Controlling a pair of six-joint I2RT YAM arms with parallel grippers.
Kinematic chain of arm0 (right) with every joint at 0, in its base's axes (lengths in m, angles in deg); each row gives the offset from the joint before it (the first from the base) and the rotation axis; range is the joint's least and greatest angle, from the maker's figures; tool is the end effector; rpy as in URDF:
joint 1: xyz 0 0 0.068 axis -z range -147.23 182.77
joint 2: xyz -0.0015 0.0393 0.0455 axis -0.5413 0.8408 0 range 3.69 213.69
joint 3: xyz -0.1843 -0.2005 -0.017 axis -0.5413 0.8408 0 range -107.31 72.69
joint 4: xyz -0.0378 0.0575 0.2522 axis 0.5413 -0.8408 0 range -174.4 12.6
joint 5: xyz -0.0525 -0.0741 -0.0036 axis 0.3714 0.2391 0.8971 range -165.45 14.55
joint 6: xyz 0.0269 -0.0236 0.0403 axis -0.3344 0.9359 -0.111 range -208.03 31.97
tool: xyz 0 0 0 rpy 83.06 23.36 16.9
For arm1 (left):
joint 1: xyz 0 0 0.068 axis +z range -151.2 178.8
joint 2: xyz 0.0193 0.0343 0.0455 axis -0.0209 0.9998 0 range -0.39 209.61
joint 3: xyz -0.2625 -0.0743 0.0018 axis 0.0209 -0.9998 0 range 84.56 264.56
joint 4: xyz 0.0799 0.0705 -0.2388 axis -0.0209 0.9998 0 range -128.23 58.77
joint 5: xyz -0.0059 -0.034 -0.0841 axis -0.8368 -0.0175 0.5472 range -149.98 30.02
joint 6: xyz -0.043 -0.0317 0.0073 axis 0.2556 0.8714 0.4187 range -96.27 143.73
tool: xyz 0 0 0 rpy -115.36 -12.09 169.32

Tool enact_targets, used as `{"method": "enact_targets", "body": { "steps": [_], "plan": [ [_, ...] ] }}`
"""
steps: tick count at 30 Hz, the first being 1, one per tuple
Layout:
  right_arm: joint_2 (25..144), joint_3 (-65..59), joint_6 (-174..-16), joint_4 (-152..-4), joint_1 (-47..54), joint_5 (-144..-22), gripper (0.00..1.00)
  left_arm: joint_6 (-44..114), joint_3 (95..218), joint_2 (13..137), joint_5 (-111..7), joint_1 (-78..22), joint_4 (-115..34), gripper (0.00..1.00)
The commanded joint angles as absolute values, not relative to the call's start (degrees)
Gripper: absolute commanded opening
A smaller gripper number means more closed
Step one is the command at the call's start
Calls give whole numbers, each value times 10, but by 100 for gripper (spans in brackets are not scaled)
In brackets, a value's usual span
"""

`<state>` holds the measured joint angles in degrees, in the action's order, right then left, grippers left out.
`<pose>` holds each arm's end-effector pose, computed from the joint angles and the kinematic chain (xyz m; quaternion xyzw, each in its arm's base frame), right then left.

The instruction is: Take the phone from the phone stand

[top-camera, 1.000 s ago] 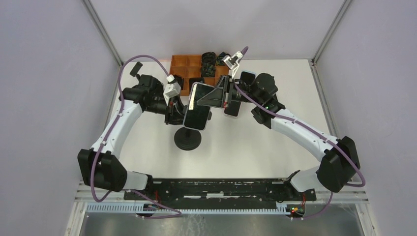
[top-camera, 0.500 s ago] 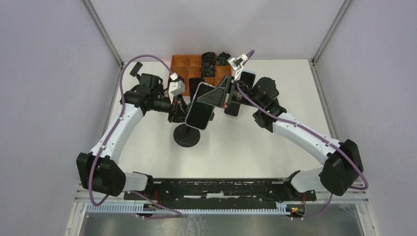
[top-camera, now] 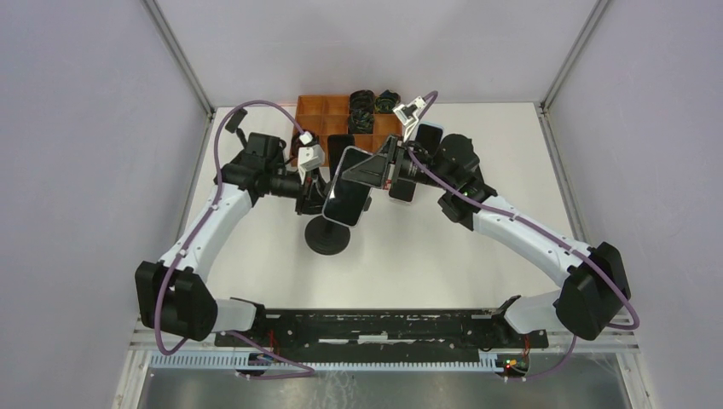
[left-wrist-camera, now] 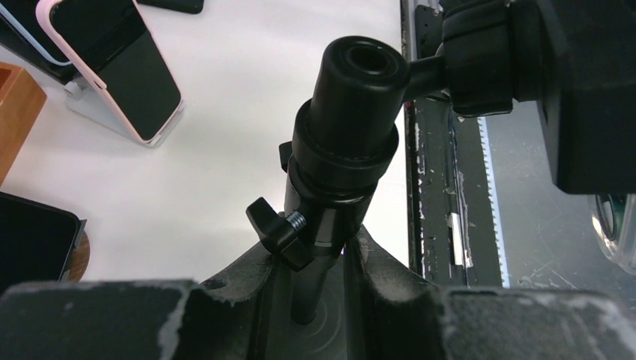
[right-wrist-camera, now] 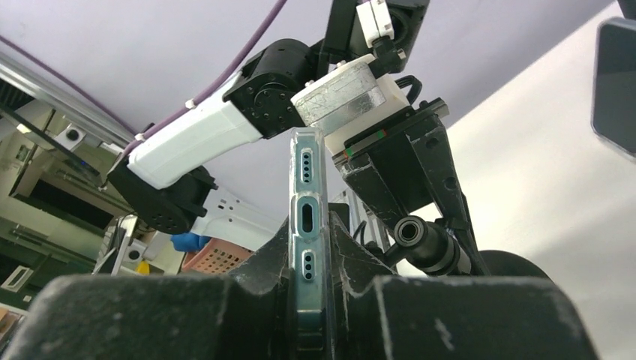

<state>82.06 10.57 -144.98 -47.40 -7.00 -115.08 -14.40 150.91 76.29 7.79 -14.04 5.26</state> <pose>0.2293 0.2204 0.3853 -0.1770 0.6141 0.6921 0.3353 0.2487 -0.0904 0.3149 0.4958 0.6379 -0.4607 0.3675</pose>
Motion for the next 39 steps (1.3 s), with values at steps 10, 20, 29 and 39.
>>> {"method": "enact_targets", "body": {
  "steps": [10, 20, 29, 39],
  "plan": [
    [752, -7, -1458, -444, -99, -1202, 0, -183, 1463, 765, -130, -133, 8, 2],
    [794, -52, -1498, -408, -36, -1215, 0, -279, 1412, 716, -167, -182, 76, 2],
    [784, -97, -1507, -404, -2, -1211, 0, -289, 1383, 720, -202, -183, 57, 2],
    [774, -76, -1514, -400, 15, -1213, 0, -268, 1389, 713, -184, -183, 47, 2]
  ]
}}
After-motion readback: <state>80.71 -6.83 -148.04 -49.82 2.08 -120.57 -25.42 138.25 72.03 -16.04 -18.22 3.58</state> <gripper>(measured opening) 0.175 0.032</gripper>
